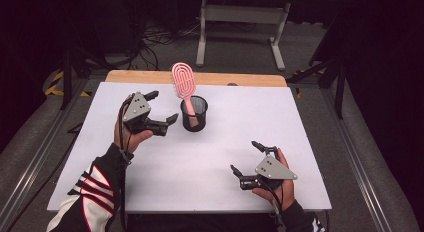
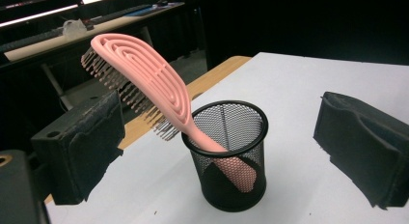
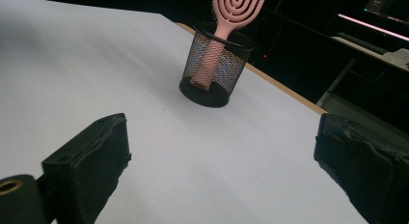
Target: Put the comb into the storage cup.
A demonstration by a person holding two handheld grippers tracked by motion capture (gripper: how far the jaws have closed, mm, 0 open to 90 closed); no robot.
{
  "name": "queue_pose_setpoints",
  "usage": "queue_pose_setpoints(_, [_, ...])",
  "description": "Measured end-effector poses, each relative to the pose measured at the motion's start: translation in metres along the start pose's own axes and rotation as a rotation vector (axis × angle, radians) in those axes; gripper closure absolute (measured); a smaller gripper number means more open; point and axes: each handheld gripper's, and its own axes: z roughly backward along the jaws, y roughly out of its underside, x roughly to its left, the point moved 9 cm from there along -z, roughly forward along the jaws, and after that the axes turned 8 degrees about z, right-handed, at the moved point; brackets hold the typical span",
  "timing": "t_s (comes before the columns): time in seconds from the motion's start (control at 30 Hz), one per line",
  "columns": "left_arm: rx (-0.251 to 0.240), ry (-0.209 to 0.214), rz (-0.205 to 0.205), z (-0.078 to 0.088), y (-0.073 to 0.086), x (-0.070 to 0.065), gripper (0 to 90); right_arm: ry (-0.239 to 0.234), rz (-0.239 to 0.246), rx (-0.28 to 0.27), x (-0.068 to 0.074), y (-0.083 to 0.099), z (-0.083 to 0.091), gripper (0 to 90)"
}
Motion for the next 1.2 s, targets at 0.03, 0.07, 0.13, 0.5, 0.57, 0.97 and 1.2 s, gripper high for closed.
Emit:
queue_pose_setpoints(0.03, [-0.002, -0.002, -0.001, 0.001, 0.0, 0.0, 4.6, 0.001, 0.0, -0.001, 0.0, 0.0, 0.0, 5.8])
queue_pose_setpoints(0.07, [-0.004, 0.001, 0.002, 0.001, 0.001, -0.001, 4.6, 0.002, 0.001, 0.0, 0.0, 0.0, 0.0, 5.8])
queue_pose_setpoints(0.13, [-0.008, 0.001, 0.003, 0.002, 0.002, -0.001, 4.6, 0.003, -0.001, -0.002, -0.001, 0.0, 0.0, 5.8])
queue_pose_setpoints(0.5, [-0.017, 0.011, -0.007, 0.006, 0.007, -0.01, 4.6, 0.006, 0.002, -0.002, -0.001, 0.0, 0.001, 5.8])
queue_pose_setpoints(0.57, [-0.016, 0.014, -0.012, 0.007, 0.007, -0.012, 4.6, 0.006, 0.002, -0.002, -0.001, 0.0, 0.0, 5.8])
queue_pose_setpoints(0.97, [-0.018, 0.026, -0.031, 0.01, 0.01, -0.022, 4.6, 0.008, 0.003, -0.002, -0.002, -0.001, 0.001, 5.8])
queue_pose_setpoints(1.2, [-0.011, 0.04, -0.047, 0.012, 0.015, -0.03, 4.8, 0.011, 0.003, -0.004, -0.002, -0.001, 0.002, 5.8])
